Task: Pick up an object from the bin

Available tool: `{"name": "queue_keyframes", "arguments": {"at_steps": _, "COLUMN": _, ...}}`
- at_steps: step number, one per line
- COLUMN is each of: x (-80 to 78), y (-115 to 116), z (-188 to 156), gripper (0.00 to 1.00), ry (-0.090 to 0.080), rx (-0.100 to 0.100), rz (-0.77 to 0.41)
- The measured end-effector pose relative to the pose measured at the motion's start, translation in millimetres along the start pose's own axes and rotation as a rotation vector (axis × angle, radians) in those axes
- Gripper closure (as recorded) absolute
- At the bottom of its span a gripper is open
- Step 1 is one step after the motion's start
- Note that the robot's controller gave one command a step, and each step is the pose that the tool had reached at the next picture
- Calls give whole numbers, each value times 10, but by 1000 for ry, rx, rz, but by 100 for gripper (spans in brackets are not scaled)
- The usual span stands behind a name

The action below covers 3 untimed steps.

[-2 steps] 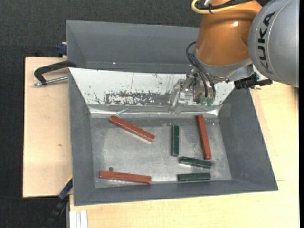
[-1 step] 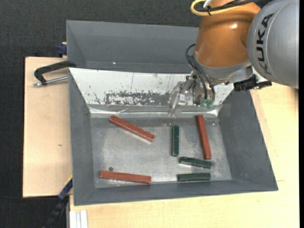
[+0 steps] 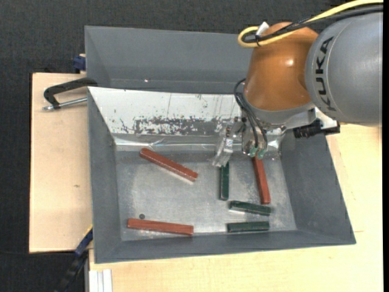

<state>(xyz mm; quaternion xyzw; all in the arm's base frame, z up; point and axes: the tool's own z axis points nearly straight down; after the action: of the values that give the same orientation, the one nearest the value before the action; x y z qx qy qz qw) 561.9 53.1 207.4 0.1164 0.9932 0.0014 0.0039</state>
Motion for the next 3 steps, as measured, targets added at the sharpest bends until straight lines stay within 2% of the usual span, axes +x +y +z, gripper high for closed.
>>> {"name": "queue_keyframes", "arguments": {"at_steps": 1, "x": -17, "y": 19, "z": 646, "gripper": 0, "ry": 6, "rx": 3, "rz": 119}}
{"name": "queue_keyframes", "arguments": {"at_steps": 2, "x": -18, "y": 19, "z": 646, "gripper": 0, "ry": 6, "rx": 3, "rz": 119}}
{"name": "queue_keyframes", "arguments": {"at_steps": 3, "x": 8, "y": 380, "z": 1021, "gripper": 0, "ry": -2, "rx": 1, "rz": 81}}
